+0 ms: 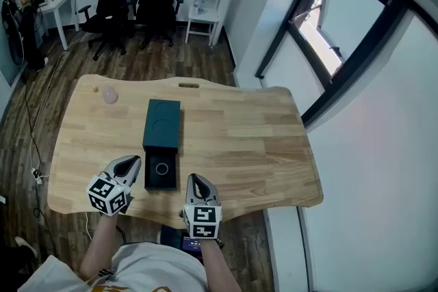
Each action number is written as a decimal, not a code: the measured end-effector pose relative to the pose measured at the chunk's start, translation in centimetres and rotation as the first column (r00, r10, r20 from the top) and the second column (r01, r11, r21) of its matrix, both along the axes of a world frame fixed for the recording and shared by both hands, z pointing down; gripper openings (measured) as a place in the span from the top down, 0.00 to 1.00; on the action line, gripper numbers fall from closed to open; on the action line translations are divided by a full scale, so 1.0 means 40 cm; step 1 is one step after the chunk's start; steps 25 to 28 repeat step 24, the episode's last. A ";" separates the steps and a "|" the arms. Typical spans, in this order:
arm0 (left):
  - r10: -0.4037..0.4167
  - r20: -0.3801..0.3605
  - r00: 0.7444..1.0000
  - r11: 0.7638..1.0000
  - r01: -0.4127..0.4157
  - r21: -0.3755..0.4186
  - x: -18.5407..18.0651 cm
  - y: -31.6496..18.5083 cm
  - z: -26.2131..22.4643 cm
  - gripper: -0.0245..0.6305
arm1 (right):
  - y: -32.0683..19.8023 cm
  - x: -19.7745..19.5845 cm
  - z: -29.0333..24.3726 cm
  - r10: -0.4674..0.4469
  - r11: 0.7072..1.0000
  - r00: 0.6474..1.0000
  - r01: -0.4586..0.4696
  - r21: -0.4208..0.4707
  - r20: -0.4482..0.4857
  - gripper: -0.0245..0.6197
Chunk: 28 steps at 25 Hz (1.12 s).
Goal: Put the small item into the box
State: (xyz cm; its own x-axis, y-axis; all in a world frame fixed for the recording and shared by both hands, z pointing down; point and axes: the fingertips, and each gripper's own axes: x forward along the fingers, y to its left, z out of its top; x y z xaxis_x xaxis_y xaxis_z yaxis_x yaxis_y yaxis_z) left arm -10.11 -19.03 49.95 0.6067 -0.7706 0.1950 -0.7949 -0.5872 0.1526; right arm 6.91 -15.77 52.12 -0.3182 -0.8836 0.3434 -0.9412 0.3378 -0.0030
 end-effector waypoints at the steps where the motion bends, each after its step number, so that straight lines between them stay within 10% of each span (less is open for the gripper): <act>1: 0.002 -0.003 1.000 1.000 -0.002 -0.005 0.000 0.003 0.004 0.96 | 0.001 0.001 0.002 0.000 1.000 1.000 0.000 -0.001 -0.002 0.96; 28: 0.011 0.042 0.999 0.999 -0.010 -0.038 0.022 0.017 0.041 0.96 | 0.028 0.046 0.057 -0.008 0.998 1.000 0.006 -0.065 -0.018 0.96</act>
